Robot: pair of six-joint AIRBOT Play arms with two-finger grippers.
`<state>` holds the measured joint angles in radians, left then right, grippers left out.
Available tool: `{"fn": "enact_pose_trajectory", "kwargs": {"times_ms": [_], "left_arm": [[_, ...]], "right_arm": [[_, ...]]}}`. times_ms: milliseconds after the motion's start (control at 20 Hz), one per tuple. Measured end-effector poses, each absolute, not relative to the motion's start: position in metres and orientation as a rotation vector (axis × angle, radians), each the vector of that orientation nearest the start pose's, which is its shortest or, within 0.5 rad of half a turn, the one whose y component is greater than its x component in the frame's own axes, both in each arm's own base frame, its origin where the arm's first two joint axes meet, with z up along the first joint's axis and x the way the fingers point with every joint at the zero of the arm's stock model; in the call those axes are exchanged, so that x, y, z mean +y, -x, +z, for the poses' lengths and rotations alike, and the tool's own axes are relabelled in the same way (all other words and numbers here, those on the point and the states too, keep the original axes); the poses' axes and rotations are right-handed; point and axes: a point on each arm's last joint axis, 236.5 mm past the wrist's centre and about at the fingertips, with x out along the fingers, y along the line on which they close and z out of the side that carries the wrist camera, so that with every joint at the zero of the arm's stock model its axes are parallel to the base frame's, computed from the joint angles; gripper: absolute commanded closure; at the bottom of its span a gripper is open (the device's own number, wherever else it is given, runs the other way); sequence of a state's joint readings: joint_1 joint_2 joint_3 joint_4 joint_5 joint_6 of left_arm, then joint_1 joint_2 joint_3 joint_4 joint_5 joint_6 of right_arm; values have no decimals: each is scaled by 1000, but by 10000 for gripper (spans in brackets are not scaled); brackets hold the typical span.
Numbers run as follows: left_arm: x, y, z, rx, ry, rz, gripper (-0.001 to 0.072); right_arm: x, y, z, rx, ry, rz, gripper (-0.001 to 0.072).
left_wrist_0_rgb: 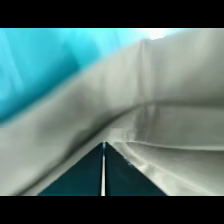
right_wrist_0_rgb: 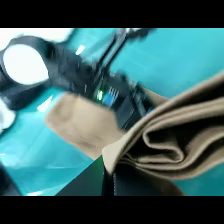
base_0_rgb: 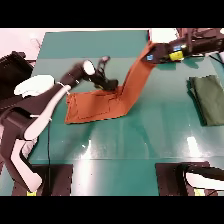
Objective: Fold the shirts.
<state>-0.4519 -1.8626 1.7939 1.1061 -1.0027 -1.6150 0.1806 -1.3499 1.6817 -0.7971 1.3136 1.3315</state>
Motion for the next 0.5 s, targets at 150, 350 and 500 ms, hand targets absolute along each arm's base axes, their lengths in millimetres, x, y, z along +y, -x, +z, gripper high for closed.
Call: {"fn": "enact_pose_trajectory", "kwargs": {"times_ms": [150, 350, 500], "left_arm": [[-265, -515, 88, 996, 190, -519, 680], [-166, -525, 208, 768, 153, -388, 680], [-119, -512, 264, 661, 131, -310, 680]], "right_arm": [[301, -379, 224, 874, -277, 991, 696], [420, -356, 210, 827, -342, 1207, 349], [485, -345, 197, 783, -333, 1301, 344]]}}
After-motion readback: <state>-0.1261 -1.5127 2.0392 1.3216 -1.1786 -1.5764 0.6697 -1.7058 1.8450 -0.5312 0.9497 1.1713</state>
